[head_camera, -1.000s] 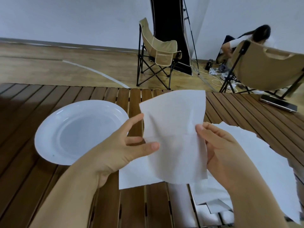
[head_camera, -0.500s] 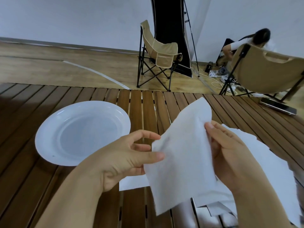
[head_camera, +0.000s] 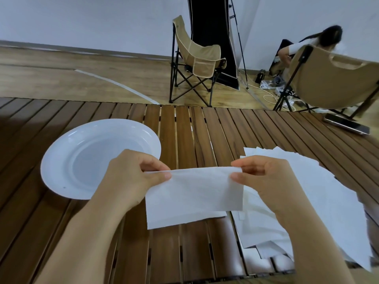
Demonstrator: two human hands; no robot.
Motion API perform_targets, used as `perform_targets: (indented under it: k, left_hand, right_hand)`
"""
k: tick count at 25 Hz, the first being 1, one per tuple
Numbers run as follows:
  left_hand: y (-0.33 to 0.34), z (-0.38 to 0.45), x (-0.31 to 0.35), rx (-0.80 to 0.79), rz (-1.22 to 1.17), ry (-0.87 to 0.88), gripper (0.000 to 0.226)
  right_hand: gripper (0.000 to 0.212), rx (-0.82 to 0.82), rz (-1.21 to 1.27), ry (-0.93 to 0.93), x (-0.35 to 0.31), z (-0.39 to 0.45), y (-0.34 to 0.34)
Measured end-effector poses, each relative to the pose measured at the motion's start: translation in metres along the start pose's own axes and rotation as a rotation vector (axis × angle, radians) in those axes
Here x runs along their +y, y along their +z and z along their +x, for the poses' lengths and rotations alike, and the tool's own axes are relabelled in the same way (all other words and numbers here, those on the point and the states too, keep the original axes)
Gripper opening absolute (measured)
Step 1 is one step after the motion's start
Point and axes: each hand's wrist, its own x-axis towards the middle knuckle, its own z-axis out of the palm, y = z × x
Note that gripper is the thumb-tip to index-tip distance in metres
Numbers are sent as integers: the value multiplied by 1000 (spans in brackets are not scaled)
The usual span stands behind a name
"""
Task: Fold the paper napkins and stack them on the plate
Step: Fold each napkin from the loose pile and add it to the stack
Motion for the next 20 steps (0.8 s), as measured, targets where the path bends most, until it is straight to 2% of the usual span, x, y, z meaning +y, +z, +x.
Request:
perform_targets:
  k: [4,6,8,13,18,20]
  left_hand:
    - [-1,1,1,23,94,98,3]
    - [-1,2,1,38,103,112,5]
    - [-1,3,0,53,121,99,10]
    - [6,12,-11,97,209,7,20]
    - [34,28,-35,15,346,-174,3]
    - [47,34,-45,-16,389,-214,6]
  right_hand:
    - [16,1,-49,-11,3,2,2]
    - [9,28,-65,-12,4,4,3]
    - [10,44,-56,0,6,7,5]
    - [1,83,53,73,21,22,26]
    - [20,40,-203,162,51,33,66]
    - [22,17,-285,178,61,35,77]
